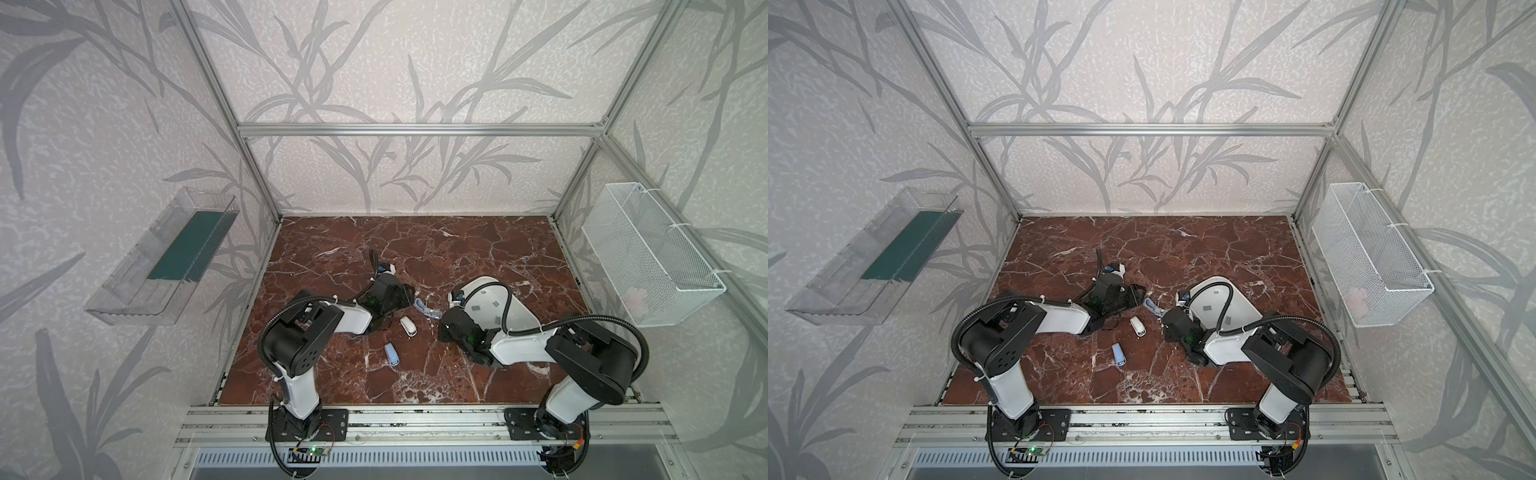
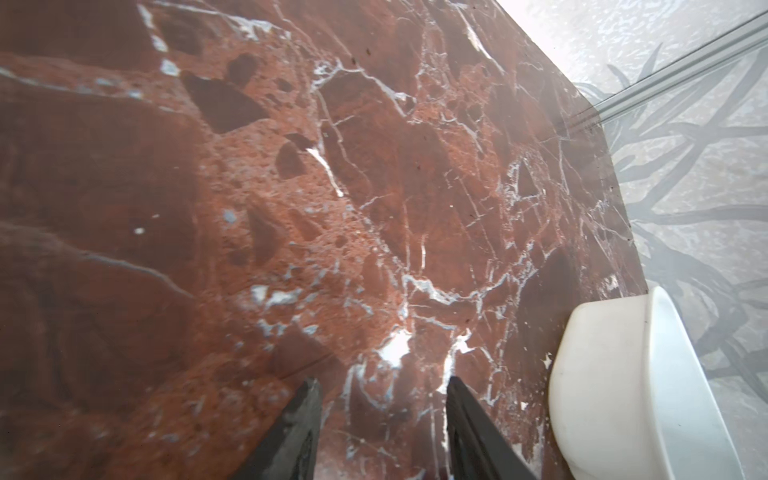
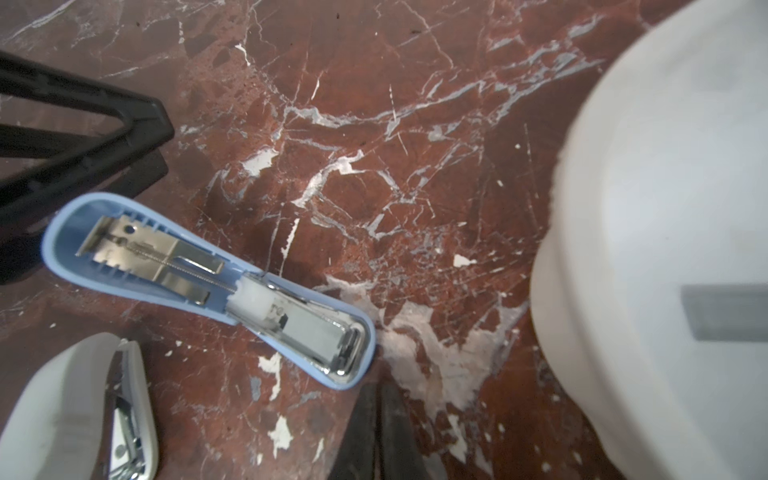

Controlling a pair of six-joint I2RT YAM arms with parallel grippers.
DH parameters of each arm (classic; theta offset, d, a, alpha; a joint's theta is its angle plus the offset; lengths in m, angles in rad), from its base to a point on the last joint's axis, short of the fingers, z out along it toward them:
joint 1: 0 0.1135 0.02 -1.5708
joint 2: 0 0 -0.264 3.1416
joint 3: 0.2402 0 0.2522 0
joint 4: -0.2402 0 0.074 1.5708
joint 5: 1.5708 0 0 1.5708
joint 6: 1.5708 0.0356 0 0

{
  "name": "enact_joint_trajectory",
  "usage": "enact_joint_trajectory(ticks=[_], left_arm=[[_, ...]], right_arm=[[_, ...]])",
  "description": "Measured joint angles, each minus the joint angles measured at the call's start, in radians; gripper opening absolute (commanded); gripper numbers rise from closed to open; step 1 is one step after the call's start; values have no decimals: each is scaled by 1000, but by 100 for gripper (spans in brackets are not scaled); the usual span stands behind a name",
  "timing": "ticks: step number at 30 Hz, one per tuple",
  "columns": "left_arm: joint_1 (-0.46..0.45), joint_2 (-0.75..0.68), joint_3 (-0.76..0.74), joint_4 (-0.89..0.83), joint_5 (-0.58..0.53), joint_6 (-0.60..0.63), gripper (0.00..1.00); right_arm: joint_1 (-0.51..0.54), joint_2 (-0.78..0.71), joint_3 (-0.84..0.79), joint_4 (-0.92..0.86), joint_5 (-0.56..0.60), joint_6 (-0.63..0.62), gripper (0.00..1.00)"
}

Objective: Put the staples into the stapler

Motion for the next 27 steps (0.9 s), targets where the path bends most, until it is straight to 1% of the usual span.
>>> enact_joint_trajectory(ticks=[13,19,27], left_arm=[[-73,27,64,-9,4,17,50],[-110,34,100,-4,1,17,50],[-143,64,131,7,-1,17,49]], right_arm=[[-3,11,3,37,-13,0,8],[-3,11,3,45,-34,-2,8],[-3,19,2,105,-76,-16,8]])
